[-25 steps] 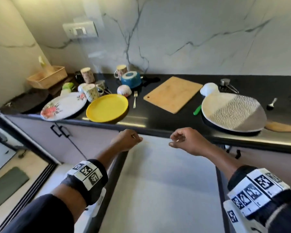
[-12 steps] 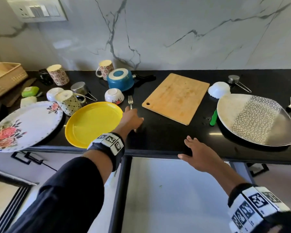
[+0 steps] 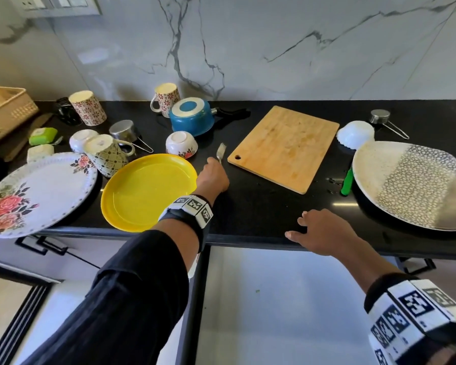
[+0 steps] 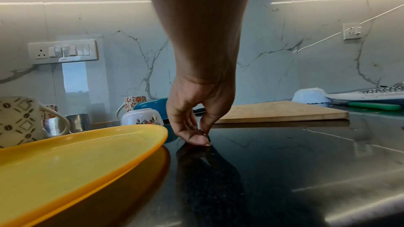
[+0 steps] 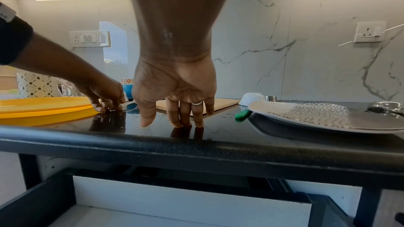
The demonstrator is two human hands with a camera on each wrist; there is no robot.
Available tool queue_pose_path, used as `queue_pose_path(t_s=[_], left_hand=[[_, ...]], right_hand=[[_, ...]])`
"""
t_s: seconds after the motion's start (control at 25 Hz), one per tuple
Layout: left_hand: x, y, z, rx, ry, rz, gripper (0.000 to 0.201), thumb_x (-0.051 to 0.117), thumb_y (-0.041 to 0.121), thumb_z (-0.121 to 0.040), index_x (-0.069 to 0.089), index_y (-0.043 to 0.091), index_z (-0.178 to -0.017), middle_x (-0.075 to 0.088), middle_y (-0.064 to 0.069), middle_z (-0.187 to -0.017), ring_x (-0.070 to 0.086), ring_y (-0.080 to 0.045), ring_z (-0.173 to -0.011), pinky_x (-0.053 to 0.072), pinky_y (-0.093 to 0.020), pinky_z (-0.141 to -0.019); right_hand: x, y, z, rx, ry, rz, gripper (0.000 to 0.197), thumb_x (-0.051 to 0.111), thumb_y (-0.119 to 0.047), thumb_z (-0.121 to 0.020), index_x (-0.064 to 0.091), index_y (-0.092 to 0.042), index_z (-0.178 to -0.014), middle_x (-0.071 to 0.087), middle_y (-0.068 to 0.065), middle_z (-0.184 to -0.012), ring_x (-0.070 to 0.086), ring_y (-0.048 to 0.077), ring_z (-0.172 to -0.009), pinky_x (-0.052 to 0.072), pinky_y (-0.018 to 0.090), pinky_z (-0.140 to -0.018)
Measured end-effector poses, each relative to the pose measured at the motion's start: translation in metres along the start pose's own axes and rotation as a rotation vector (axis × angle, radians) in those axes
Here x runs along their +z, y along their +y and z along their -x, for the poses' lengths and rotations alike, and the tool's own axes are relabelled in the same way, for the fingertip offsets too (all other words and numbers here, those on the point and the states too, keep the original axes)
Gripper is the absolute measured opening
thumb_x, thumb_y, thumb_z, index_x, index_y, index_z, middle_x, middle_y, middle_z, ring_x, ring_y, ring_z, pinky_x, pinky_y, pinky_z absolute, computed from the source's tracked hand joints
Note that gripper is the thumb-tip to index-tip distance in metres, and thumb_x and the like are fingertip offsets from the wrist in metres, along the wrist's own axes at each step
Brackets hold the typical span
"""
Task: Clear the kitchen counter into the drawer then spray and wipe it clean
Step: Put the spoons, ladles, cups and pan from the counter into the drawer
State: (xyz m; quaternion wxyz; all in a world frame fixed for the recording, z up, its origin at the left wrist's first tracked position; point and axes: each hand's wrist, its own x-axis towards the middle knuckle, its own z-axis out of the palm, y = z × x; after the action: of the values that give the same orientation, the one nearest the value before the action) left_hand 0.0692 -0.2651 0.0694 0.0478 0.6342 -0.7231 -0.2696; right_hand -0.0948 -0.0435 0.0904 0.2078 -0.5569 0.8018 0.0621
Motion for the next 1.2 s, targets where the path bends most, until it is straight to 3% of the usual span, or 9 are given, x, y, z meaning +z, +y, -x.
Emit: queue_pose_path(t_s=[0.16, 0.28, 0.36, 0.56, 0.64, 0.76, 0.88, 0.96, 1.2], left_hand=[[-0.006, -0.011, 0.032, -0.010, -0.046, 0.028, 0.036, 0.052, 0.010, -0.092, 0.041, 0.003, -0.125, 0.053, -0.020, -0.128, 0.058, -0.037, -0.113, 0.052, -0.044, -0.091], [-0.029, -0.044, 0.073, 0.040, 0.102, 0.100, 0.022, 0.045, 0.015, -0.098, 0.042, 0.004, -0.116, 0.058, -0.024, -0.117, 0.057, -0.041, -0.103, 0.046, -0.042, -0.075], [-0.054, -0.076, 0.102, 0.069, 0.167, 0.035, 0.016, 0.040, 0.022, -0.101, 0.038, 0.008, -0.109, 0.059, -0.022, -0.110, 0.056, -0.041, -0.093, 0.037, -0.040, -0.067], [-0.120, -0.175, 0.110, -0.033, 0.414, 0.033, 0.016, 0.031, 0.033, -0.102, 0.030, 0.017, -0.097, 0.060, -0.016, -0.086, 0.058, -0.032, -0.071, 0.045, -0.041, -0.062], [-0.125, -0.215, 0.095, -0.088, 0.517, 0.127, 0.018, 0.029, 0.034, -0.101, 0.032, 0.018, -0.095, 0.057, -0.011, -0.078, 0.056, -0.029, -0.067, 0.048, -0.042, -0.064], [-0.118, -0.263, 0.057, -0.026, 0.605, 0.162, 0.020, 0.032, 0.033, -0.100, 0.035, 0.017, -0.088, 0.052, -0.007, -0.074, 0.049, -0.028, -0.071, 0.043, -0.042, -0.066], [-0.103, -0.285, 0.023, 0.076, 0.640, 0.090, 0.018, 0.036, 0.028, -0.100, 0.036, 0.020, -0.084, 0.044, 0.001, -0.074, 0.038, -0.020, -0.073, 0.031, -0.037, -0.068], [-0.098, -0.297, 0.006, 0.083, 0.653, 0.074, 0.017, 0.036, 0.030, -0.101, 0.036, 0.022, -0.086, 0.044, 0.001, -0.080, 0.037, -0.020, -0.077, 0.033, -0.038, -0.072], [-0.093, -0.304, 0.001, 0.087, 0.697, 0.144, 0.013, 0.027, 0.034, -0.099, 0.030, 0.027, -0.089, 0.037, 0.005, -0.090, 0.035, -0.018, -0.086, 0.028, -0.036, -0.078]], right_hand=[[-0.002, 0.000, -0.005, 0.009, 0.009, -0.016, 0.059, 0.054, -0.061, -0.090, 0.061, -0.015, -0.127, 0.063, 0.003, -0.126, 0.060, 0.022, -0.114, 0.048, 0.033, -0.086], [-0.014, -0.002, -0.021, -0.034, -0.006, 0.013, 0.044, 0.058, -0.062, -0.086, 0.060, -0.018, -0.081, 0.064, 0.004, -0.091, 0.064, 0.023, -0.092, 0.047, 0.032, -0.071], [-0.020, -0.005, -0.026, -0.026, -0.106, 0.008, 0.048, 0.060, -0.063, -0.083, 0.050, -0.019, -0.067, 0.057, -0.001, -0.077, 0.062, 0.021, -0.083, 0.047, 0.032, -0.067], [-0.036, -0.054, -0.032, -0.024, -0.183, 0.078, 0.046, 0.065, -0.061, -0.082, 0.051, -0.017, -0.082, 0.055, -0.003, -0.081, 0.059, 0.019, -0.083, 0.046, 0.031, -0.074], [-0.046, -0.108, -0.032, -0.125, -0.039, 0.025, 0.035, 0.065, -0.054, -0.085, 0.056, -0.020, -0.088, 0.059, -0.003, -0.086, 0.062, 0.021, -0.086, 0.048, 0.032, -0.072], [-0.065, -0.210, -0.052, -0.270, 0.209, -0.192, 0.021, 0.068, -0.045, -0.086, 0.064, -0.025, -0.090, 0.063, -0.005, -0.092, 0.062, 0.019, -0.087, 0.050, 0.033, -0.074], [-0.074, -0.292, -0.089, -0.389, 0.358, -0.191, 0.013, 0.066, -0.038, -0.088, 0.065, -0.026, -0.087, 0.065, -0.003, -0.092, 0.061, 0.019, -0.089, 0.050, 0.032, -0.071], [-0.069, -0.333, -0.116, -0.406, 0.410, -0.135, 0.010, 0.062, -0.031, -0.092, 0.068, -0.022, -0.094, 0.067, -0.001, -0.096, 0.061, 0.020, -0.092, 0.047, 0.030, -0.069], [-0.052, -0.381, -0.202, -0.315, 0.423, -0.137, 0.007, 0.064, -0.017, -0.090, 0.069, -0.019, -0.095, 0.069, 0.003, -0.100, 0.063, 0.022, -0.094, 0.040, 0.028, -0.068]])
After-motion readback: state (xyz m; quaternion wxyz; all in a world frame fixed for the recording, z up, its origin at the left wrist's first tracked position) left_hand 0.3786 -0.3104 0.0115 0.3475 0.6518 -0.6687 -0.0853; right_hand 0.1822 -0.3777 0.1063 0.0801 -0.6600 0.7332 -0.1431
